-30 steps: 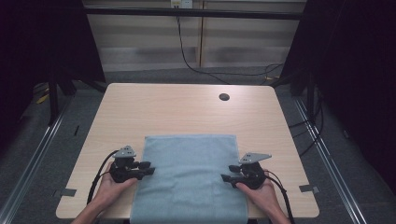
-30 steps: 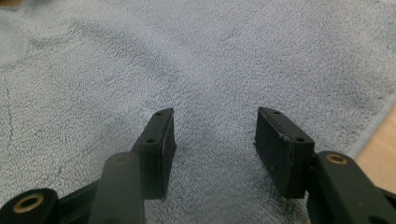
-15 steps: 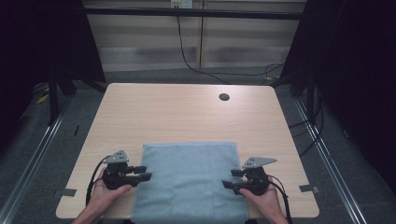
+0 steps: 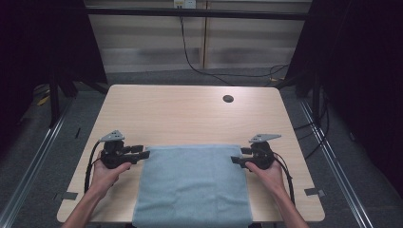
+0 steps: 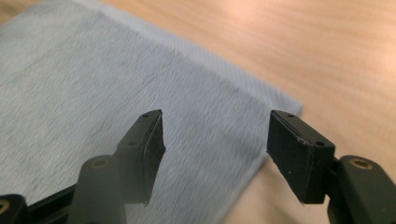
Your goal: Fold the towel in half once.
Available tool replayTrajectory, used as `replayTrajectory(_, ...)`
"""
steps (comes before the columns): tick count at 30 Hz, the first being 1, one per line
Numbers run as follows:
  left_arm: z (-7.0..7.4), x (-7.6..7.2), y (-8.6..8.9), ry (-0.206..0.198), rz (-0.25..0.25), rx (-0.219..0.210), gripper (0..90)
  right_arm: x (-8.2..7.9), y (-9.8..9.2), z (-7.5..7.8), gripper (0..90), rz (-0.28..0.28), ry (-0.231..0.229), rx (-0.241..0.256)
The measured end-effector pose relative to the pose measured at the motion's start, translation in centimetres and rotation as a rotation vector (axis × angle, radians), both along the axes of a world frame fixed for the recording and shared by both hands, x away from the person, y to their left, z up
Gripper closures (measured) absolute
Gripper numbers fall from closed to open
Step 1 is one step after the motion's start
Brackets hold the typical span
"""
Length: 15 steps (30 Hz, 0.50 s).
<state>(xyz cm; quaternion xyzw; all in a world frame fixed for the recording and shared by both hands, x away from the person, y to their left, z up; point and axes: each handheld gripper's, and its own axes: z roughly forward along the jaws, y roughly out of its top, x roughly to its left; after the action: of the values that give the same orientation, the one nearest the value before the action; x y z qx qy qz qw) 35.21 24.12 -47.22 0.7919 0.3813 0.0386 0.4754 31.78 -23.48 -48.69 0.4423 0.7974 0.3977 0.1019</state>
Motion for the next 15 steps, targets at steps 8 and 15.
replayTrajectory(8,-0.4,2.2,-0.6,0.010,0.035,0.035,47.2,3.2,-0.1,-0.7,37.2,-0.046,-0.007,-0.012)
replayTrajectory(15,-1.3,2.1,-0.7,0.014,0.042,0.065,41.1,3.2,0.4,-1.7,37.2,-0.045,-0.008,-0.061)
